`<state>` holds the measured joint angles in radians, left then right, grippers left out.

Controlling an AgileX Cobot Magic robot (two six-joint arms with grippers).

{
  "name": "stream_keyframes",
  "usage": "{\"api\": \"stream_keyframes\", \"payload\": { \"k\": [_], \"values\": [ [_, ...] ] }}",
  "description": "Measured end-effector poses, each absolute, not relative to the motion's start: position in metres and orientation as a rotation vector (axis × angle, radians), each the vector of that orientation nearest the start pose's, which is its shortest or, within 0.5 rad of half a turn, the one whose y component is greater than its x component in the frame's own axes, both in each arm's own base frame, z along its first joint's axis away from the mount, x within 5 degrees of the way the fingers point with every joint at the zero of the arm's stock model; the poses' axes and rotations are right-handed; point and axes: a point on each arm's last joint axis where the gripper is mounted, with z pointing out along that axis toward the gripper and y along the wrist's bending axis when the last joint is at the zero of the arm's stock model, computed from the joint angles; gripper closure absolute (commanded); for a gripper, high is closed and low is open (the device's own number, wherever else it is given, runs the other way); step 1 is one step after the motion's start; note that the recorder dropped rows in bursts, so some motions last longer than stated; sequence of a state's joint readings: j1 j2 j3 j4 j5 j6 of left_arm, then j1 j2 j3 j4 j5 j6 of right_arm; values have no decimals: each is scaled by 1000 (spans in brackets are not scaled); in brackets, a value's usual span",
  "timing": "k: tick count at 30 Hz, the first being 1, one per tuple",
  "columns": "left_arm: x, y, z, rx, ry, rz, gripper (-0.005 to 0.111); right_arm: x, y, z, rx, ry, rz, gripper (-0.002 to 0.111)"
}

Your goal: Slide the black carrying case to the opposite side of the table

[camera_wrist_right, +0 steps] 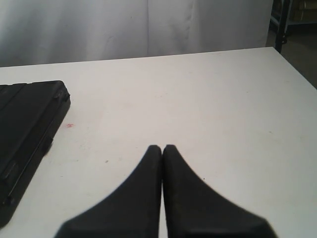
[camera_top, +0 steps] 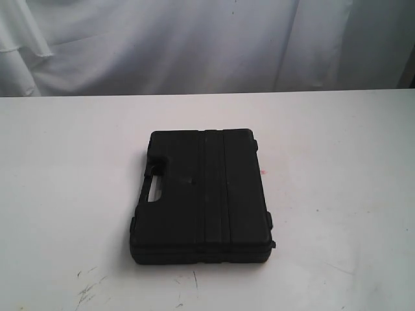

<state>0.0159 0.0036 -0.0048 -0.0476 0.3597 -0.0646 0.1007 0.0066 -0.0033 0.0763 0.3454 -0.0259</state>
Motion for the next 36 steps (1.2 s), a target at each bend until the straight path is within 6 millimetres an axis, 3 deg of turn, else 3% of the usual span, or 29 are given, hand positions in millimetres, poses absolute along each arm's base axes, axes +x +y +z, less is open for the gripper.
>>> {"api": "stream_keyframes", "payload": {
  "k": [11, 18, 21, 25, 29, 34, 36],
  "values": [
    [56, 1, 215, -109, 1474, -93, 107, 53, 8, 183, -68, 1832, 127, 108],
    [54, 1, 228, -162, 1401, -157, 107, 53, 8, 183, -68, 1832, 127, 108],
    [49, 0, 249, -164, 1407, -173, 107, 53, 8, 183, -68, 1832, 127, 108],
    [56, -1, 289, -166, 1515, -181, 107, 53, 8, 183, -68, 1832, 127, 108],
    [76, -3, 308, -176, 1761, -182, 107, 53, 8, 183, -68, 1832, 127, 108],
    [109, -4, 303, -198, 2098, -181, 107, 53, 8, 183, -68, 1832, 127, 108],
    [132, -4, 285, -218, 2269, -174, 107, 53, 8, 183, -68, 1832, 127, 108]
  ]
}}
